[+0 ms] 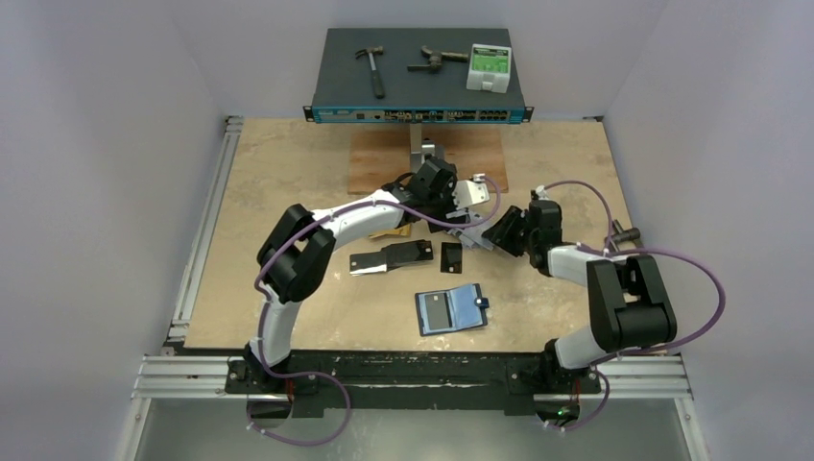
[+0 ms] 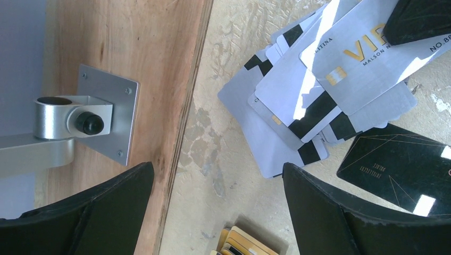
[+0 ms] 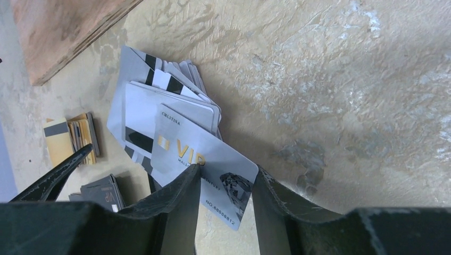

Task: Put the credit cards into the card holder
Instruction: Pick up the credit card from the center of the board.

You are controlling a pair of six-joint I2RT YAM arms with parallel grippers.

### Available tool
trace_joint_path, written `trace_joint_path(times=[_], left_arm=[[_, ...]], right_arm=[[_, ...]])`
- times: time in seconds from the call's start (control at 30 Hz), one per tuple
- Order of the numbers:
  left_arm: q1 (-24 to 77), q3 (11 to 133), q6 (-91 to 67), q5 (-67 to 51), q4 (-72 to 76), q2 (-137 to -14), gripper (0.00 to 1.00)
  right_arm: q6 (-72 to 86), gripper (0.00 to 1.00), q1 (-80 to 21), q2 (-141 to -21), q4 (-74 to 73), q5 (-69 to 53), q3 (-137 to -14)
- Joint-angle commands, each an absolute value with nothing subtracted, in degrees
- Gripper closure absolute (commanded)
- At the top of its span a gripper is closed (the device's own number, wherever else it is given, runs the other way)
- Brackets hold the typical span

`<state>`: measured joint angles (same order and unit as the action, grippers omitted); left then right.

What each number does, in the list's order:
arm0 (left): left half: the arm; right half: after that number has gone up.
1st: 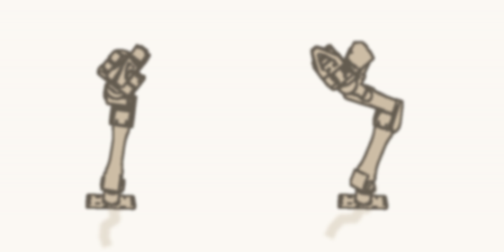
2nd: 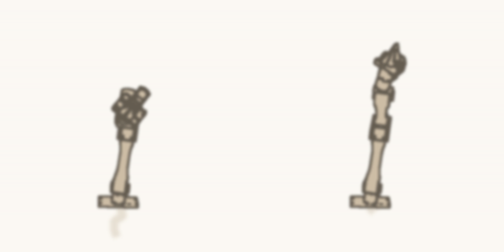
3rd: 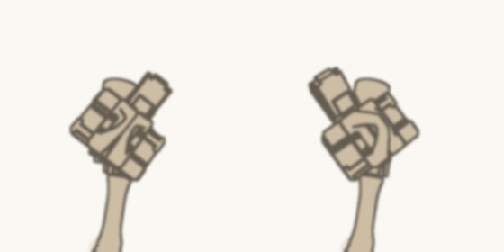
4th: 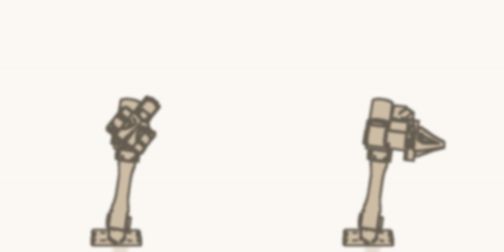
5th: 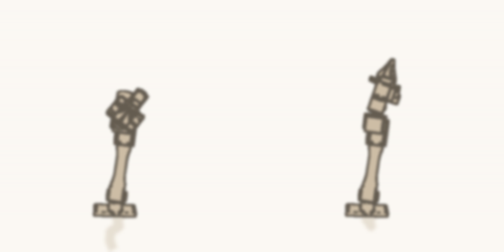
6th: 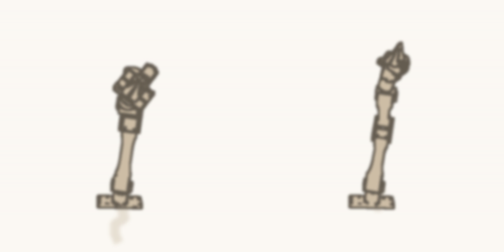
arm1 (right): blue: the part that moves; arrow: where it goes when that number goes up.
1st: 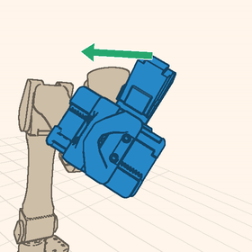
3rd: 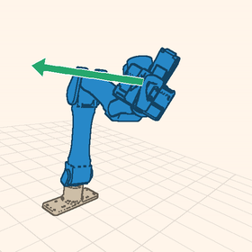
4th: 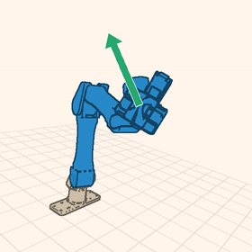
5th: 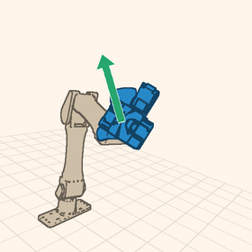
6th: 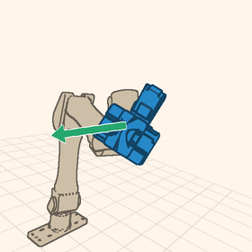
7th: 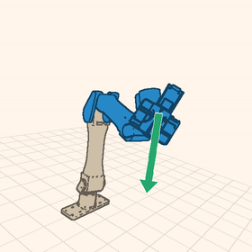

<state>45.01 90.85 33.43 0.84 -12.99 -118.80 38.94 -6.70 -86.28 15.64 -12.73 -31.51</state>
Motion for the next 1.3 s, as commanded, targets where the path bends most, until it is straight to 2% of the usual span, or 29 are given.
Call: trace_joint_path(times=[0.0, 0.13, 0.33, 0.57, 0.77, 1.03, 1.17, 1.27], left_arm=[[44.76, 89.9, 31.98, 0.28, -12.48, -115.31, 0.09], [44.75, 89.5, 31.89, 0.26, -12.63, -114.96, 0.09], [44.79, 88.78, 30.78, -1.48, -14.57, -112.66, 0.08], [44.74, 87.98, 28.42, -5.16, -18.91, -108.0, 0.04], [43.34, 88.31, 24.75, -10.78, -25.88, -102.24, 0.0], [34.36, 92.6, 18.04, -40.14, -47.56, -89.63, 0.0], [32.41, 95.01, 25.2, -50.92, -61.84, -86.14, 0.0], [31.7, 91.06, 25.65, -51.91, -62.39, -82.14, 0.0]], right_arm=[[37.66, 0.65, -6.68, -84.09, 12.81, -10.63, -30.8], [38.37, 0.75, -6.67, -81.61, 12.0, -10.9, -30.29], [39.73, 0.82, -6.65, -75.86, 10.22, -12.81, -29.32], [39.97, 0.99, -6.67, -71.53, 8.35, -14.93, -28.83], [38.42, 1.0, -6.62, -67.41, 6.24, -20.97, -30.96], [36.19, 1.0, -7.65, -60.69, 4.48, -36.54, -34.43], [32.8, 1.0, -16.93, -60.92, 1.2, -38.93, -40.22], [31.01, 1.0, -23.72, -62.14, 0.09, -40.02, -44.86]])
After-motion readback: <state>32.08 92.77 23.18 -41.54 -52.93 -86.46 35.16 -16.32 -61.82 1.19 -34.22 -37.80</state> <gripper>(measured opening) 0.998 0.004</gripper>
